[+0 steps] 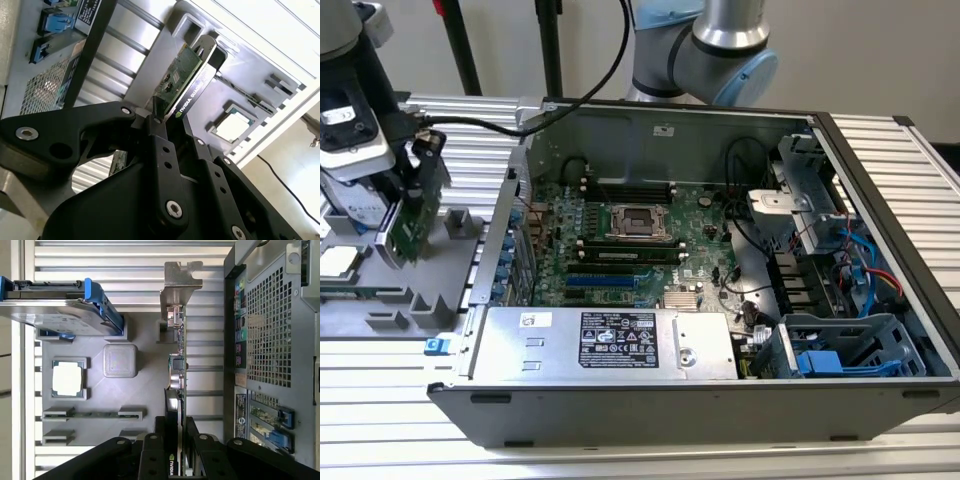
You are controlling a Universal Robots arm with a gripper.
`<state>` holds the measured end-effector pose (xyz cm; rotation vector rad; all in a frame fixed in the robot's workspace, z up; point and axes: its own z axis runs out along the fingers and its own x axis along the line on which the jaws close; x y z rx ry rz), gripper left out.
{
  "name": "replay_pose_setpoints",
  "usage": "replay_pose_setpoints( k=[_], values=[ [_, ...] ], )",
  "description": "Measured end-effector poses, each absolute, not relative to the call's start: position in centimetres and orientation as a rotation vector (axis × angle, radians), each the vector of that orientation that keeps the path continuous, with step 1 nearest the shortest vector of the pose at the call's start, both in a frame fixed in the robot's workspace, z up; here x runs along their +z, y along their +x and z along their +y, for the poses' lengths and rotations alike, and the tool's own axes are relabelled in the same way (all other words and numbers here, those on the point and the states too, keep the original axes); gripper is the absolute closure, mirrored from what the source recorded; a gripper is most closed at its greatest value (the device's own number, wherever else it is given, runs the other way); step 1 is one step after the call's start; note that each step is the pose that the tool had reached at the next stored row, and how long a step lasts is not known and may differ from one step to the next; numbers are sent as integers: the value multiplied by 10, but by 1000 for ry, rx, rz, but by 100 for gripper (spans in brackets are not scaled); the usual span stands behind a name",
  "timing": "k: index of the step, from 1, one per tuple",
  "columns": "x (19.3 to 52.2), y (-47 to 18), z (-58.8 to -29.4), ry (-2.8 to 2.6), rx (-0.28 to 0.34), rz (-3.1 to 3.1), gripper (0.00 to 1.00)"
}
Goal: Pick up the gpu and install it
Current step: 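Pick up the gpu and move the gpu toward the slot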
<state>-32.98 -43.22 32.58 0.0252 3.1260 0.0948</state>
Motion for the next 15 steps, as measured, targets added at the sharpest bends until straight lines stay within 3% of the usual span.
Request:
replay_pose_setpoints(
  k=[15],
  values=[
    [341, -330, -432, 25, 95, 3126, 100]
  ],
)
